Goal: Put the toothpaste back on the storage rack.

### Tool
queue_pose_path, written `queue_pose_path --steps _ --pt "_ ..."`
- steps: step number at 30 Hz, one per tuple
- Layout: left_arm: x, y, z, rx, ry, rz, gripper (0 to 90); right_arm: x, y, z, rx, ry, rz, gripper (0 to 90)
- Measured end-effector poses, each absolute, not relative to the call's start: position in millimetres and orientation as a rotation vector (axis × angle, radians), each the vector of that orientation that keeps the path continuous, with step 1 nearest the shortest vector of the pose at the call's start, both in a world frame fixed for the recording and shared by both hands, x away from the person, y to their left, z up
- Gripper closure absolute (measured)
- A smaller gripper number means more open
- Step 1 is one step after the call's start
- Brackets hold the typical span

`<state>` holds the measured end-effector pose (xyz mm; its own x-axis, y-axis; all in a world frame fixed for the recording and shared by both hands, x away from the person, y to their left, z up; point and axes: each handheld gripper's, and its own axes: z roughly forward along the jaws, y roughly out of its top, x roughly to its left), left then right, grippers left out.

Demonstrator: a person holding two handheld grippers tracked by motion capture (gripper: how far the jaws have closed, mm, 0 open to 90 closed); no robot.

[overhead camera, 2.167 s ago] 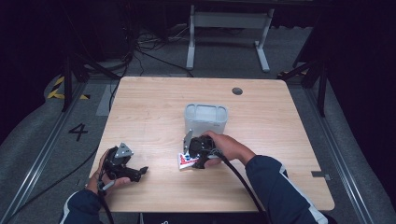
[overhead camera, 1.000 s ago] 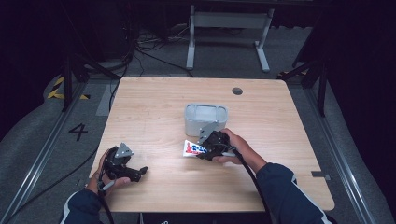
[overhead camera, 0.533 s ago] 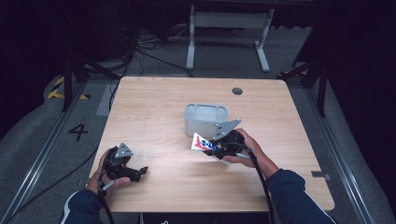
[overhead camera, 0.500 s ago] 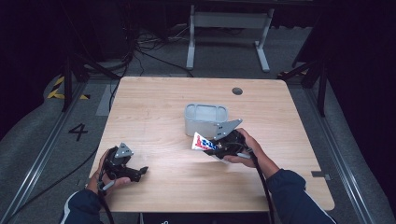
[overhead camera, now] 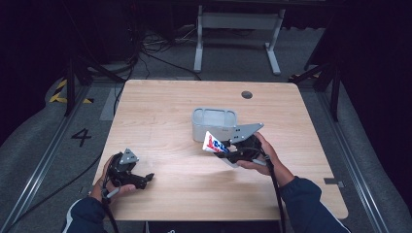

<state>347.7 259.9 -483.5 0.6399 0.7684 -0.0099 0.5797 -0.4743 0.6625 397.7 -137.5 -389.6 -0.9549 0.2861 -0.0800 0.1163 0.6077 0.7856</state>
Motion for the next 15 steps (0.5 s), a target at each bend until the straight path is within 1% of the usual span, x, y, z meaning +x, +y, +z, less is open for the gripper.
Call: queue_pose_path --steps 15 --pt "347.8 260.0 -483.4 2.222 1.044 0.385 0.5 395.8 -148.5 -374.0 0.368 2.529 1.356 62.9"
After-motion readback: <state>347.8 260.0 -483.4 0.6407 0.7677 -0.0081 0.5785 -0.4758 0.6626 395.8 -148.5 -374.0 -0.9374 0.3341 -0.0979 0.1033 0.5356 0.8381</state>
